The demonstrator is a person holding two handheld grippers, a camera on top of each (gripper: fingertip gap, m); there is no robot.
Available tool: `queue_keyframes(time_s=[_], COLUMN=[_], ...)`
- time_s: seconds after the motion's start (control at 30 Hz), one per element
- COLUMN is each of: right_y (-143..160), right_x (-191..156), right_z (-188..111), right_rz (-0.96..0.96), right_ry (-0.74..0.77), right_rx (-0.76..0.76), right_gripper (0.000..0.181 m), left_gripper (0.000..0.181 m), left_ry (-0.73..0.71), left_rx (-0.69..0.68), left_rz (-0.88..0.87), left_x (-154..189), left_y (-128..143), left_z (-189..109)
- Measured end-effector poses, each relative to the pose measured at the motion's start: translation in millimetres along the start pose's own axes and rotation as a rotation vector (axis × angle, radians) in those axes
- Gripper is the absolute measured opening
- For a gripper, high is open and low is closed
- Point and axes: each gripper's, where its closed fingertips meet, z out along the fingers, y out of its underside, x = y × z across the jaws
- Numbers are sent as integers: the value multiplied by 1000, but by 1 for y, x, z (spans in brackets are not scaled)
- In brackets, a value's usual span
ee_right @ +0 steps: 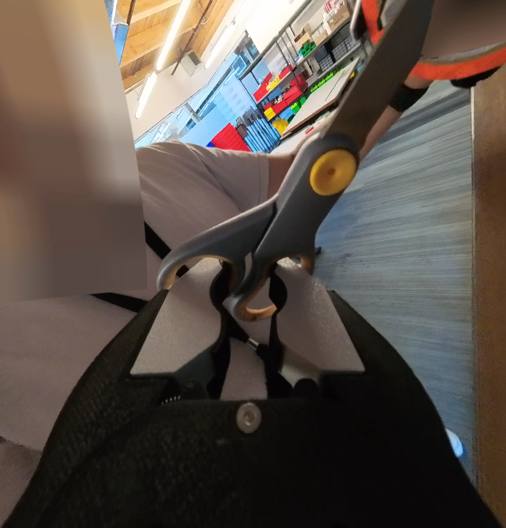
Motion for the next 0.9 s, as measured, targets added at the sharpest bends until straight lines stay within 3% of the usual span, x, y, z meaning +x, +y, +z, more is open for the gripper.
queue_keyframes(time_s=[0.13,0.27,0.5,0.9], right_y=[4,-4,-2,-22], right_x=[7,13,29,18], right_z=[-3,-5,-9,-7], right_rz=[36,101,46,71], right_ry=[29,1,93,-57], right_rx=[-67,-25,-74,60], right_gripper=[21,22,25,35], left_gripper=[8,8,8,8], left_ry=[2,52,88,90], left_rx=[-17,-45,-56,-48], left_rz=[-11,-24,-73,-92], left_x=[-3,0,3,1], left_y=[0,-9,-6,-5], left_z=[-3,-5,-7,-15])
